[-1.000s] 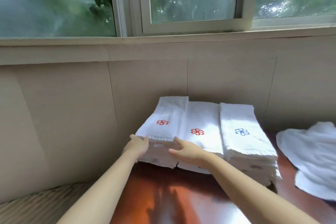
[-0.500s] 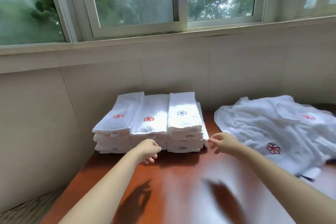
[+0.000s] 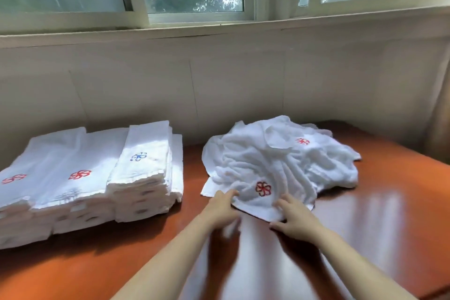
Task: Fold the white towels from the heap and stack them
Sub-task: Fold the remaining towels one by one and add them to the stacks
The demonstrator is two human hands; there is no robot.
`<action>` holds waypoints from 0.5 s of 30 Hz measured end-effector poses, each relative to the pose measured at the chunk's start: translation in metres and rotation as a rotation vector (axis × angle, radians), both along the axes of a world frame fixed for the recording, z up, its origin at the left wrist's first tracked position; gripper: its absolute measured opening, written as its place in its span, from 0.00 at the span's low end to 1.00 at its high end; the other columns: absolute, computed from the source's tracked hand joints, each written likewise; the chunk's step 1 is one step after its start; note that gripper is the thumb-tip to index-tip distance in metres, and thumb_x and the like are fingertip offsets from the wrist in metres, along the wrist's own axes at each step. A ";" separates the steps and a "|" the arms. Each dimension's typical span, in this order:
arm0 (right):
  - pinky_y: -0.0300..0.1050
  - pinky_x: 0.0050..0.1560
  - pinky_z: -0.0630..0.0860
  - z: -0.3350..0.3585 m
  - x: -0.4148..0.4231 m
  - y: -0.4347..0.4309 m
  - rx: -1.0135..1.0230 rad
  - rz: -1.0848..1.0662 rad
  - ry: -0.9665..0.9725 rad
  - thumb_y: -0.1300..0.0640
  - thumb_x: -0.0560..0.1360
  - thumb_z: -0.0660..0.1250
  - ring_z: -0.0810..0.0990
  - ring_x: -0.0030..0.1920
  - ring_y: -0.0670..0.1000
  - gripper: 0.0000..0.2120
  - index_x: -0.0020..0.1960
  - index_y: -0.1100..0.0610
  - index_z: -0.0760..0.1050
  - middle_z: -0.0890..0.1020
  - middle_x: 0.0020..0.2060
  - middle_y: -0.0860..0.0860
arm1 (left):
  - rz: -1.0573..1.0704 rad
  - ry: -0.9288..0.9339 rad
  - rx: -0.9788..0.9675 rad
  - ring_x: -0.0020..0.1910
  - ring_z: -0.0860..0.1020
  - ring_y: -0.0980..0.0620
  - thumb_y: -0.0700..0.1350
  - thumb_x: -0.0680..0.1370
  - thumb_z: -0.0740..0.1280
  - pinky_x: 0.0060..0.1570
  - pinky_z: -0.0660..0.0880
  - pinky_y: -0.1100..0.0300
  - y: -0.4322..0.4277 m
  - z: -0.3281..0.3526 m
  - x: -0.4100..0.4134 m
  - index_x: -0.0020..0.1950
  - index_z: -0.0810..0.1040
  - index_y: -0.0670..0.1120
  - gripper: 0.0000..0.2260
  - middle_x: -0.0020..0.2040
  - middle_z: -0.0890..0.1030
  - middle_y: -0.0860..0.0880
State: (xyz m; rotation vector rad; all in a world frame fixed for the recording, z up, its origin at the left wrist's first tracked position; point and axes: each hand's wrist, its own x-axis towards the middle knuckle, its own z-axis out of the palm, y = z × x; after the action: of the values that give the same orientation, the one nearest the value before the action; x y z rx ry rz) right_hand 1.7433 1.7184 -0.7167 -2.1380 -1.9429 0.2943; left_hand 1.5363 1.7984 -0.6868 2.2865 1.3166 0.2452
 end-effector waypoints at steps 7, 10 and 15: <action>0.44 0.51 0.67 -0.017 -0.016 0.014 0.192 -0.084 0.015 0.56 0.79 0.57 0.73 0.57 0.54 0.10 0.55 0.56 0.74 0.74 0.53 0.53 | -0.090 0.227 0.362 0.68 0.61 0.42 0.43 0.78 0.58 0.55 0.69 0.52 -0.022 -0.035 0.041 0.60 0.73 0.49 0.12 0.62 0.67 0.43; 0.43 0.49 0.67 -0.018 -0.022 0.009 0.168 -0.062 0.134 0.54 0.77 0.63 0.75 0.55 0.54 0.09 0.53 0.55 0.77 0.75 0.50 0.53 | -0.116 0.255 0.372 0.63 0.65 0.45 0.45 0.77 0.58 0.54 0.67 0.54 -0.028 -0.031 0.031 0.58 0.75 0.48 0.12 0.60 0.68 0.45; 0.42 0.48 0.64 -0.022 -0.060 -0.015 0.209 0.051 0.143 0.47 0.74 0.67 0.74 0.52 0.55 0.11 0.50 0.53 0.82 0.78 0.46 0.54 | -0.162 0.334 0.435 0.56 0.67 0.45 0.45 0.75 0.58 0.44 0.59 0.56 -0.053 -0.033 -0.002 0.51 0.75 0.45 0.10 0.57 0.69 0.46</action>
State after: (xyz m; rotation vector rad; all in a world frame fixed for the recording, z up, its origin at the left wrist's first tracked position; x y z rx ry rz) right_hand 1.6833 1.7037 -0.7388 -1.8864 -1.8611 0.2349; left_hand 1.5347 1.7454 -0.7197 2.8875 1.3229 0.1020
